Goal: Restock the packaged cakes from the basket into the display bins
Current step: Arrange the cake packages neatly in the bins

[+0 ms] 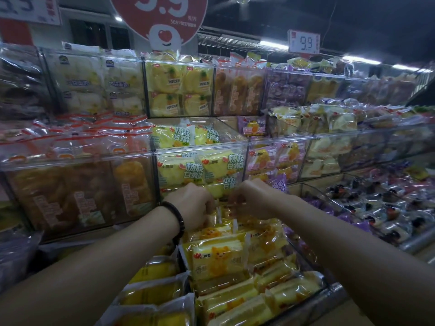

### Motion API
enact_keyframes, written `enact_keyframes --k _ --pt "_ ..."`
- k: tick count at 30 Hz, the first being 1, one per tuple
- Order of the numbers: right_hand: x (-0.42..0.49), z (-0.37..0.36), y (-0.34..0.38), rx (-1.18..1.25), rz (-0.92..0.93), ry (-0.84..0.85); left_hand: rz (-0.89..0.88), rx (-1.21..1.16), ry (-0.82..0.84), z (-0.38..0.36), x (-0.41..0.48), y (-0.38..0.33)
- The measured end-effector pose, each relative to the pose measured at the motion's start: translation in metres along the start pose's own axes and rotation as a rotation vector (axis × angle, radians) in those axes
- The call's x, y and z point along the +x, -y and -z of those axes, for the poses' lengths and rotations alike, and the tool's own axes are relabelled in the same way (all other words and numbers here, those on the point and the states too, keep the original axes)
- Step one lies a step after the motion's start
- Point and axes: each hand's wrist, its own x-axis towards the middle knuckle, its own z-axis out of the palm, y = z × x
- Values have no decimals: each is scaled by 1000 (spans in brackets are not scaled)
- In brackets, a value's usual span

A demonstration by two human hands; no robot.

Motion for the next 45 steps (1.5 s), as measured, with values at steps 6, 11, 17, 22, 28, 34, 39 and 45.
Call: enact_keyframes --k 6,11,17,22,28,34,39,45 --pt "-22 31 -12 52 -24 88 1 -257 2 18 -11 7" --pt "-29 23 -7 -9 -25 197 -36 -203 214 19 -20 -4" --pt "-29 9 -1 -31 -22 175 -8 -164 262 16 -20 -10" --pt "-29 6 -1 -88 -60 148 15 -17 204 10 -20 -13" --pt "-26 7 3 -110 -77 23 47 76 88 14 -21 -8" --pt "-25 4 5 -88 -79 59 -14 94 18 3 -22 -9" --pt "-27 4 7 -84 -99 64 -72 -25 104 5 -24 -8" --pt "-28 4 5 -53 -109 64 -116 -46 297 28 -26 7"
